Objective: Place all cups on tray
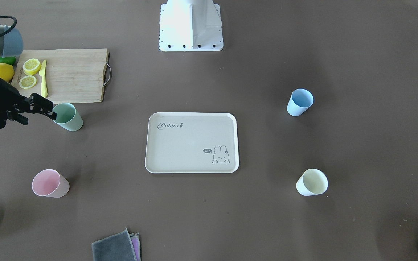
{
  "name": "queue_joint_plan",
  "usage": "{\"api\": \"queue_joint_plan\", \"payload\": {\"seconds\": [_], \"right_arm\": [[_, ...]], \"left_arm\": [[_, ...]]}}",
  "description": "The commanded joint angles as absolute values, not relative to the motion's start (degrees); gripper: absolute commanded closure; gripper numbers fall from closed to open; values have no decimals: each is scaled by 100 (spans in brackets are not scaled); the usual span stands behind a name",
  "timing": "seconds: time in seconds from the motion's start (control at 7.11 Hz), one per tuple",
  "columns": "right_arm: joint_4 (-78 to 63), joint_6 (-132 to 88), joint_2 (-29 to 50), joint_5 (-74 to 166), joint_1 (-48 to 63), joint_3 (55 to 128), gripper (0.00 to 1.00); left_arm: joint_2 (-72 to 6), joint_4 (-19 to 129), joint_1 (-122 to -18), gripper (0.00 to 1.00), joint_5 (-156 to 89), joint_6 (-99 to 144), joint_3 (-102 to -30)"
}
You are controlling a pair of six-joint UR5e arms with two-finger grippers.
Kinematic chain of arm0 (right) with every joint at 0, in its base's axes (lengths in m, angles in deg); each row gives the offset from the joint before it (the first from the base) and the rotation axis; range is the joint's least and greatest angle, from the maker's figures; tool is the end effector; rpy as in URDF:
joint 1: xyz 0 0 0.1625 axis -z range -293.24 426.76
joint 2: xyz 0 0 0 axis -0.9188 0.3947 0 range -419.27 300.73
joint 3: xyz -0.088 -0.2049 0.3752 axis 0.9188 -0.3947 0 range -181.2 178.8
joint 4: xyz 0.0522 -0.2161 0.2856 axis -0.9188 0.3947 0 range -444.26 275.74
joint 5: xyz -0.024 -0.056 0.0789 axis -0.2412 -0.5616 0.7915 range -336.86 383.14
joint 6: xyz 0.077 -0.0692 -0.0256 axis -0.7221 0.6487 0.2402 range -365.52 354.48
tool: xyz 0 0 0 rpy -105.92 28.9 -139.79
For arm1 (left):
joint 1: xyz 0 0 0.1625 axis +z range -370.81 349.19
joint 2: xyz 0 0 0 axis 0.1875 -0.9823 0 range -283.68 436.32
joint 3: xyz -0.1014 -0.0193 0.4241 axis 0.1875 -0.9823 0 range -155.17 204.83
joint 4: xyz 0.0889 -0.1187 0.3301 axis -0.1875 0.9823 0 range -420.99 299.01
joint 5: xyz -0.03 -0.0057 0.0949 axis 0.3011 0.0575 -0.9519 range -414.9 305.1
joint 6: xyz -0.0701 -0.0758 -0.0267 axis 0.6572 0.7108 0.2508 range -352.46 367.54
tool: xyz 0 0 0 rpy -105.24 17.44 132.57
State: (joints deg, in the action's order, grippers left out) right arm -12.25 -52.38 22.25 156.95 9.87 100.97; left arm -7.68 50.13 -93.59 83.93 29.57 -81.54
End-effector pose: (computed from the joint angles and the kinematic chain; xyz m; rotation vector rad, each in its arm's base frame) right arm -0.2262 -0.4556 0.4734 0.0188 -0.9719 -0.0369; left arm -0.0013 -0.4105 0.5437 0.2889 0.9312 -0.0035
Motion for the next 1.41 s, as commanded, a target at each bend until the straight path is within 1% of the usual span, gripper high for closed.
{"api": "queue_joint_plan", "payload": {"seconds": [0.0, 0.28, 0.7, 0.84, 0.99, 1.13, 1.27], "right_arm": [[-1227, -5299, 2255, 15568, 1243, 10058, 13], [-1219, -5272, 2308, 15568, 1270, 9936, 19], [-1219, -5141, 2449, 15577, 1296, 9935, 22], [-1219, -5105, 2545, 15603, 1314, 9944, 36], [-1219, -5105, 2555, 15586, 1358, 9883, 54], [-1219, -5079, 2555, 15594, 1384, 9865, 59], [-1219, -5078, 2555, 15595, 1428, 9804, 59]], "left_arm": [[-814, 5054, -9351, 2, 8300, 2960, -8099], [-796, 5054, -9351, 2, 8291, 2969, -8064], [-788, 5054, -9360, 2, 8265, 2987, -8072], [-796, 5054, -9351, 2, 8265, 2978, -8064], [-796, 5054, -9351, 2, 8265, 2960, -8064], [-796, 5063, -9351, 2, 8265, 2978, -8090], [-796, 5063, -9360, 2, 8265, 2978, -8090]]}}
